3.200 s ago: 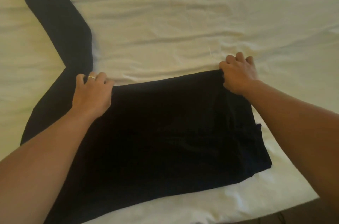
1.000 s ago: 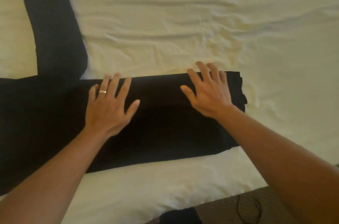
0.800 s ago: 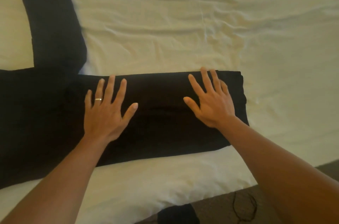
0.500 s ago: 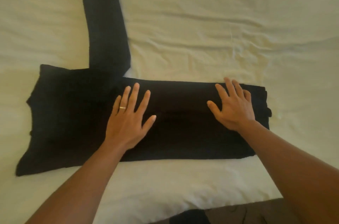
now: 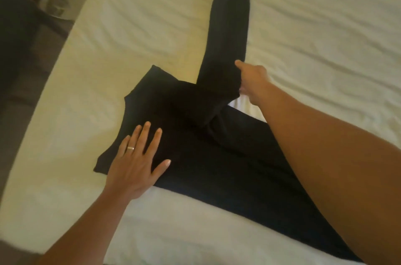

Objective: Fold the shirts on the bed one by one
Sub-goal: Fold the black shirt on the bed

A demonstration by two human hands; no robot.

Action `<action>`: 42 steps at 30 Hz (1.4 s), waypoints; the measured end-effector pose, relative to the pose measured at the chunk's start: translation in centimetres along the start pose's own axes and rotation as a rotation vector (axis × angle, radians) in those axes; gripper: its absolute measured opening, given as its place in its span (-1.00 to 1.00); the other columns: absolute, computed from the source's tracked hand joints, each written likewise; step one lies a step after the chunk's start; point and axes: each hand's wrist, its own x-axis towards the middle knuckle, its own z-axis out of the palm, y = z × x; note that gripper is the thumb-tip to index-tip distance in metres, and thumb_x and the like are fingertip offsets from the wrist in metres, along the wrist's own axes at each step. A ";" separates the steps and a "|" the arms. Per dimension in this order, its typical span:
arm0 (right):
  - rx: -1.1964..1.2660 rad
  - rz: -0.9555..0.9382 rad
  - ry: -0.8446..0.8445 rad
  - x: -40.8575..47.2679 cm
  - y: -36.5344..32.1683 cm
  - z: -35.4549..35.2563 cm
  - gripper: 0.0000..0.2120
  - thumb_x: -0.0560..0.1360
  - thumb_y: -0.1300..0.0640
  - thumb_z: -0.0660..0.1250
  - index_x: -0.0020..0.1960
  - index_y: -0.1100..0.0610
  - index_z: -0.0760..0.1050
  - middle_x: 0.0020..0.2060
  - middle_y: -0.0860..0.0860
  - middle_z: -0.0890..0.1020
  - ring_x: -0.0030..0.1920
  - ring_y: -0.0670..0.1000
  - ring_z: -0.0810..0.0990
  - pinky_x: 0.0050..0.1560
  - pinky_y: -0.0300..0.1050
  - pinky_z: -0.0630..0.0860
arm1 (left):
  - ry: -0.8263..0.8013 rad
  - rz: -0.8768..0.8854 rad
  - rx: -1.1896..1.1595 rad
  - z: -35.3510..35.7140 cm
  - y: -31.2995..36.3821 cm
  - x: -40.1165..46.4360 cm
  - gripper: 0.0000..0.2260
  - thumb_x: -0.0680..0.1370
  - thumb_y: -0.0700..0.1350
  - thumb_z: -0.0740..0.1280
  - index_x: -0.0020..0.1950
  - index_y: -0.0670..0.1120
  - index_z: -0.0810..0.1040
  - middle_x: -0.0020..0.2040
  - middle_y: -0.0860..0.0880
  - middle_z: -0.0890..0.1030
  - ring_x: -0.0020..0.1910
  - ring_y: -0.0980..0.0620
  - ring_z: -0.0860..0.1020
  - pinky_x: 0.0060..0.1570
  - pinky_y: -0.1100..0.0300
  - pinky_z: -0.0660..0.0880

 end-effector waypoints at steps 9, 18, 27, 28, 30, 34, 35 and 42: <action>0.013 -0.253 0.182 -5.6 -1.8 2.4 -0.87 0.61 0.08 0.29 -0.03 0.15 0.49 -0.17 0.02 0.55 -0.14 -0.03 0.56 -0.18 -0.15 0.50 | -0.011 0.003 -0.040 0.5 -0.1 0.5 -0.26 0.62 0.42 -0.16 0.68 0.00 -0.08 0.67 -0.17 0.00 0.63 -0.19 0.05 0.54 -0.14 0.18; 0.461 0.183 0.253 -25.6 10.4 8.2 -0.89 0.65 0.11 0.30 -0.06 0.06 0.53 -0.09 0.08 0.65 -0.06 0.09 0.69 -0.04 0.01 0.67 | 0.043 0.177 0.016 -1.1 -5.2 0.1 -0.24 0.62 0.38 -0.01 0.67 -0.08 0.06 0.66 -0.16 0.08 0.63 -0.17 0.08 0.51 -0.17 0.14; -0.211 -0.296 0.615 -21.6 13.9 7.6 -0.35 0.47 0.39 0.28 0.50 0.04 0.27 0.42 0.04 0.25 0.36 0.09 0.31 0.27 -0.15 0.36 | 0.008 0.262 -0.001 0.5 -7.7 1.1 -0.22 0.57 0.43 -0.19 0.66 -0.01 -0.14 0.67 -0.11 -0.03 0.65 -0.16 -0.01 0.50 -0.19 0.15; -0.394 -0.367 0.506 -20.2 12.2 7.1 -0.23 0.44 0.39 0.27 0.57 -0.03 0.16 0.50 0.00 0.15 0.45 0.09 0.18 0.38 -0.06 0.28 | 0.023 0.248 -0.004 0.4 -7.7 1.1 -0.22 0.58 0.42 -0.15 0.67 -0.03 -0.07 0.67 -0.12 0.03 0.64 -0.17 0.03 0.49 -0.22 0.17; -0.731 -0.403 0.300 -17.9 10.1 5.6 -0.03 0.41 0.38 0.29 0.62 -0.18 -0.09 0.60 -0.06 -0.10 0.56 0.17 -0.04 0.50 0.20 0.12 | 0.055 0.249 0.024 0.0 -7.4 0.7 -0.23 0.61 0.39 -0.05 0.68 -0.06 -0.02 0.67 -0.14 0.03 0.65 -0.16 0.01 0.50 -0.24 0.12; -1.324 -0.485 0.011 -15.8 9.7 3.3 -0.11 0.47 0.25 0.32 0.62 -0.19 -0.05 0.62 -0.02 0.01 0.57 0.19 0.01 0.45 0.29 0.12 | 0.136 0.286 0.084 -1.0 -6.2 -1.3 -0.31 0.61 0.23 0.19 0.61 -0.17 0.22 0.63 -0.19 0.18 0.62 -0.16 0.14 0.46 -0.21 0.19; -1.347 -0.499 0.016 -15.9 10.1 3.1 -0.26 0.51 0.22 0.30 0.59 -0.16 0.11 0.57 -0.01 0.22 0.52 0.16 0.16 0.42 0.22 0.15 | 0.136 0.297 0.086 -0.9 -6.1 -1.7 -0.34 0.62 0.19 0.21 0.60 -0.18 0.26 0.62 -0.18 0.22 0.61 -0.15 0.17 0.45 -0.20 0.21; -0.345 -0.314 0.414 -23.2 12.4 2.1 -0.76 0.61 0.09 0.30 -0.22 0.07 0.44 -0.35 -0.04 0.51 -0.36 -0.07 0.46 -0.31 -0.24 0.37 | 0.077 0.264 0.116 -1.0 -5.7 -2.0 -0.37 0.67 0.19 0.06 0.64 -0.15 0.16 0.64 -0.11 0.17 0.63 -0.10 0.12 0.49 -0.19 0.16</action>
